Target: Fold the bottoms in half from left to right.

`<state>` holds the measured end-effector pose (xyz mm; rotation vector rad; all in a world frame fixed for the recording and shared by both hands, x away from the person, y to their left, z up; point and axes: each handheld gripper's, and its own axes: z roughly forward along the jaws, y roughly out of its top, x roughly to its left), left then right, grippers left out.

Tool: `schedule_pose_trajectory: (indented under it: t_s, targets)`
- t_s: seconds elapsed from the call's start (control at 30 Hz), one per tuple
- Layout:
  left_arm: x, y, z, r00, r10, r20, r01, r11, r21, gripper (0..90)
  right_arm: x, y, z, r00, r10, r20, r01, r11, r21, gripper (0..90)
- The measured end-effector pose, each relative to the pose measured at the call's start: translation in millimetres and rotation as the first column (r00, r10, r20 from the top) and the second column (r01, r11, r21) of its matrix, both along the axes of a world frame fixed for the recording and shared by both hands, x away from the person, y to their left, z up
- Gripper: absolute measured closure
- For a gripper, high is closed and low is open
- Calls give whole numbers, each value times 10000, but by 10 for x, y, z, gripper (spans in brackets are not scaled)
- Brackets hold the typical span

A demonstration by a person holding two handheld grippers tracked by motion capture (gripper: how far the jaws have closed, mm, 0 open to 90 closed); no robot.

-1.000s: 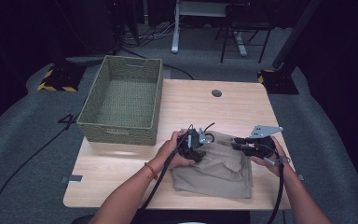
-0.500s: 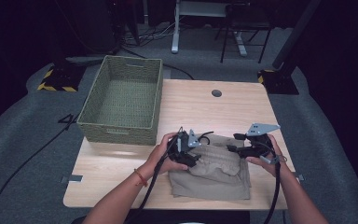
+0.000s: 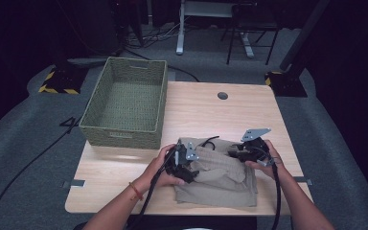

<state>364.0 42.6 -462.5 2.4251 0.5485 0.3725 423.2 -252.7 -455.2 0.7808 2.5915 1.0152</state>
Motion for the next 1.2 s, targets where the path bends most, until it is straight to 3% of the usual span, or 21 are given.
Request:
schedule_pose_trajectory:
  t_s: [0.07, 0.17, 0.27, 0.37, 0.4, 0.53, 0.63, 0.73, 0.83, 0.93, 1.07, 1.1, 1.2]
  targets:
    - [-134, 69, 59, 9999, -88, 89, 91, 9995, -310, 168, -50, -27, 66, 9992, 99, 393, -106, 9998, 181, 736]
    - [-336, 131, 67, 9996, -251, 109, 255, 9992, -319, 169, -108, -48, 140, 9958, -3, 917, -18, 9997, 229, 750]
    - [-392, 124, -71, 9984, -166, -532, 153, 9995, -258, 170, -138, -73, 231, 9890, -206, 1465, 136, 9987, 485, 765]
    - [-392, 60, -256, 9976, -118, -684, 130, 9998, 170, 187, -183, -104, 334, 9821, -255, 1865, 79, 9955, 947, 768]
    - [-383, 60, -274, 9971, -67, -756, 61, 9999, -81, 181, -210, -110, 365, 9798, -180, 1991, -30, 9945, 1049, 768]
    - [-335, 42, -282, 9965, 170, -824, -183, 9997, -144, 163, -395, -134, 461, 9703, 513, 2363, -873, 9857, 1445, 767]
    - [-318, 53, -290, 9957, 468, -796, -488, 9985, -232, 161, -637, -170, 497, 9572, 1222, 2625, -1708, 9703, 1713, 767]
    - [-296, 44, -287, 9958, 783, -482, -791, 9968, -140, 161, -878, -187, 496, 9438, 1864, 2729, -2420, 9521, 1869, 767]
    - [-276, 45, -280, 9960, 762, -461, -766, 9970, -67, 161, -1101, -145, 445, 9274, 2473, 2808, -3015, 9383, 1695, 764]
    - [-310, 133, -240, 9988, 354, -331, -348, 9992, 183, 162, -1283, -69, 358, 9151, 2950, 2751, -3425, 9284, 1440, 755]
    - [-319, 432, -130, 9978, 567, -331, -576, 9980, -275, 187, -1455, 10, 195, 9064, 3368, 2548, -3753, 9191, 1201, 738]
    - [-316, 502, -96, 9968, 761, -264, -773, 9958, -490, 198, -1491, 34, 157, 9044, 3454, 2505, -3780, 9210, 945, 728]
    - [-283, 635, 33, 9930, 1180, -52, -1179, 9883, -969, 217, -1613, 109, 123, 8886, 3823, 2536, -4050, 9134, 421, 704]
